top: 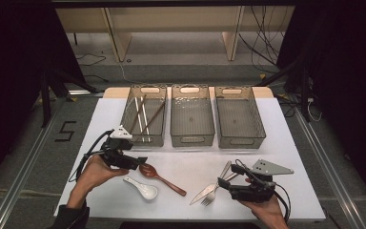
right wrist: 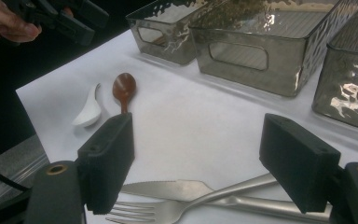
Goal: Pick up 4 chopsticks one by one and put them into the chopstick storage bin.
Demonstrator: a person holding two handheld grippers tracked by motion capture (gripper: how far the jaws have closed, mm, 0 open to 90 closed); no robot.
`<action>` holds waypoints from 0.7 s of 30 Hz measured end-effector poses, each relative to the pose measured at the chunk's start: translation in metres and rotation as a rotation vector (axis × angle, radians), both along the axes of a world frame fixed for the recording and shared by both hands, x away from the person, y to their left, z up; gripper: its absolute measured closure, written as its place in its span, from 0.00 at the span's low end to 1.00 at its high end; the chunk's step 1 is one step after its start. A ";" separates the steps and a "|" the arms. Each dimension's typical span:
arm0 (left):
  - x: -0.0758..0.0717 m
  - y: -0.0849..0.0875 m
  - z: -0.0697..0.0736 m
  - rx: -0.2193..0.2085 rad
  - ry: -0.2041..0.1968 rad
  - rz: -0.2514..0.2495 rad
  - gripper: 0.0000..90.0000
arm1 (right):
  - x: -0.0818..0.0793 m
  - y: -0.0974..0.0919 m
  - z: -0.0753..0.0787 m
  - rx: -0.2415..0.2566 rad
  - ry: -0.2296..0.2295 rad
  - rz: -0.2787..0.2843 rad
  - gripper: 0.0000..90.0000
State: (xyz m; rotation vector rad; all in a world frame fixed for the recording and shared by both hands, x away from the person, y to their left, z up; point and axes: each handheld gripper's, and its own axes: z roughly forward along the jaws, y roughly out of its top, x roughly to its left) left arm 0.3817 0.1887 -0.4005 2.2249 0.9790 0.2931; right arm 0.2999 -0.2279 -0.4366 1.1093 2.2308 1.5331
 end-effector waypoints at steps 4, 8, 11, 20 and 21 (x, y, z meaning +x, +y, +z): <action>-0.005 0.002 -0.003 0.022 0.014 -0.012 0.24 | 0.000 0.000 -0.001 0.001 0.002 0.002 0.30; -0.012 0.002 -0.008 0.033 0.028 -0.018 0.24 | -0.001 -0.003 -0.002 0.005 0.002 0.002 0.30; -0.014 0.003 -0.014 0.054 0.049 -0.023 0.24 | -0.001 -0.003 -0.001 0.009 0.001 0.002 0.30; -0.013 0.004 -0.030 0.099 0.093 -0.034 0.24 | 0.000 -0.002 -0.001 0.005 0.003 -0.001 0.30; -0.014 0.004 -0.031 0.104 0.095 -0.037 0.24 | 0.000 -0.002 -0.001 0.006 0.005 -0.001 0.30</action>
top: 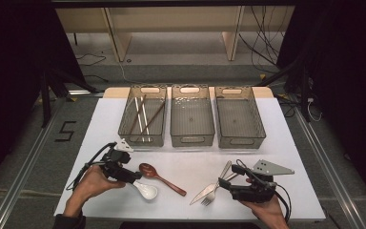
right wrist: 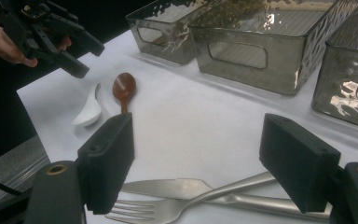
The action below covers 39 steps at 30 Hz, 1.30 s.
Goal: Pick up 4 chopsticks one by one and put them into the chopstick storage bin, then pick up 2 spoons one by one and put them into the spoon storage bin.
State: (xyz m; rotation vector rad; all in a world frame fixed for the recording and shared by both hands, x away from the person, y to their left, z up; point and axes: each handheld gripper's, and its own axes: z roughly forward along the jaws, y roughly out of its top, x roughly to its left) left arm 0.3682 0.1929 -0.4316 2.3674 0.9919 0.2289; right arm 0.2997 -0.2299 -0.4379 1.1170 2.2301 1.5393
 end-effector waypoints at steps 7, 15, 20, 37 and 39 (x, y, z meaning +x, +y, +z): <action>-0.002 0.004 0.002 0.009 0.002 0.003 0.24 | 0.000 0.003 0.000 -0.003 -0.004 0.007 0.30; -0.003 0.006 0.002 0.013 0.000 0.011 0.24 | 0.001 0.003 0.000 -0.005 -0.001 0.009 0.30; -0.003 0.006 0.002 0.016 -0.003 0.003 0.24 | 0.001 0.003 -0.001 -0.003 0.002 0.009 0.30; -0.001 0.015 -0.005 0.037 -0.033 0.020 0.95 | 0.001 0.003 0.000 -0.008 -0.001 0.010 0.30; 0.000 0.014 -0.010 0.044 -0.019 0.016 0.98 | 0.001 0.004 0.000 -0.008 -0.004 0.011 0.30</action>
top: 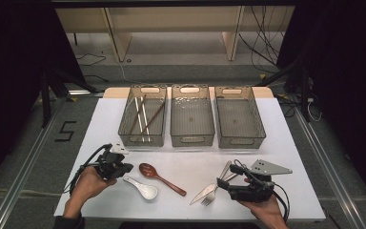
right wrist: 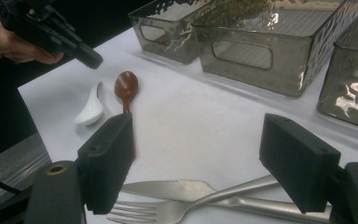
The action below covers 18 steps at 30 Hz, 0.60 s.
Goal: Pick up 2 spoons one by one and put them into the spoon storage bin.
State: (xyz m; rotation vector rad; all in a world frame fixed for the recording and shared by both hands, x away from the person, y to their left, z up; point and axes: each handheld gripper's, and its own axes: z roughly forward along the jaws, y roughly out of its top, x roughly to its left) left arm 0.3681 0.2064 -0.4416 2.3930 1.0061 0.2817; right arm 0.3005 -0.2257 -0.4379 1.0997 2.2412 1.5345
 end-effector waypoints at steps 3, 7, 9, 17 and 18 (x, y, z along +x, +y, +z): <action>0.001 -0.002 -0.009 0.019 0.022 -0.011 0.99 | 0.000 0.001 0.000 -0.005 0.003 0.002 0.30; 0.002 -0.004 -0.016 0.027 0.048 -0.017 0.99 | 0.000 0.001 0.000 -0.003 0.001 0.002 0.30; 0.003 -0.005 -0.019 0.034 0.056 -0.021 0.99 | 0.000 0.001 0.000 -0.004 0.002 0.001 0.30; 0.002 -0.008 -0.022 0.059 0.091 -0.039 0.99 | -0.001 0.001 0.001 -0.007 0.000 0.002 0.30; 0.002 -0.008 -0.022 0.072 0.100 -0.041 0.99 | -0.001 0.001 0.001 -0.007 0.000 0.002 0.30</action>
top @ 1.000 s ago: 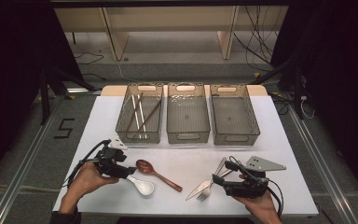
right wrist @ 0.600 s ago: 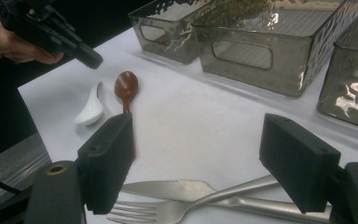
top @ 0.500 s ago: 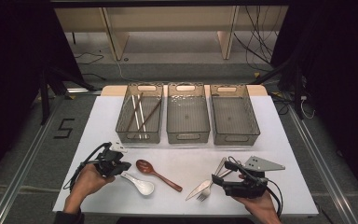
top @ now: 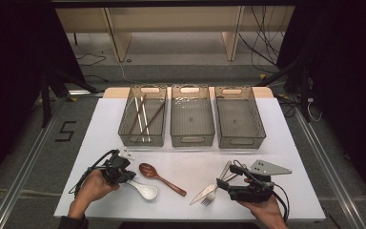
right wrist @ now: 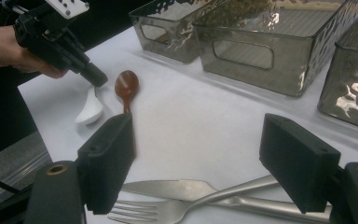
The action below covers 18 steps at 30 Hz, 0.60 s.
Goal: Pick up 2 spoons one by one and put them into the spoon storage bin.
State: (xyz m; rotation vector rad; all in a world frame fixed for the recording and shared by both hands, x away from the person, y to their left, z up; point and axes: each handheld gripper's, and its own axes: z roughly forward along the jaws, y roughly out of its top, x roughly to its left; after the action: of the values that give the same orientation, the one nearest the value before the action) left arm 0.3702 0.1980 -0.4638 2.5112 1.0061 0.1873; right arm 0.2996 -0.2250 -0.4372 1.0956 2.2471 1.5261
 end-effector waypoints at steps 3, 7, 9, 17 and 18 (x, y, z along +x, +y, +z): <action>-0.002 -0.001 -0.001 0.033 0.018 0.000 0.99 | 0.000 0.000 0.000 0.000 0.000 -0.001 0.30; -0.007 0.000 -0.001 0.076 0.064 -0.004 0.99 | 0.000 0.000 0.000 0.001 0.000 -0.002 0.30; -0.010 0.001 0.000 0.092 0.087 -0.004 0.99 | 0.000 0.000 0.000 0.001 -0.001 -0.001 0.30; -0.023 0.005 0.000 0.101 0.152 -0.017 0.99 | 0.000 0.001 0.000 -0.002 -0.001 0.003 0.30; -0.024 0.006 0.001 0.105 0.153 -0.023 0.99 | 0.000 0.001 0.000 -0.004 -0.002 0.004 0.30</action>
State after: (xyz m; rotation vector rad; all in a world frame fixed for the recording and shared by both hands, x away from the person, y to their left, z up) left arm 0.3460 0.2037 -0.4631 2.6646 1.0509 0.0420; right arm 0.2997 -0.2241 -0.4371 1.0892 2.2510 1.5232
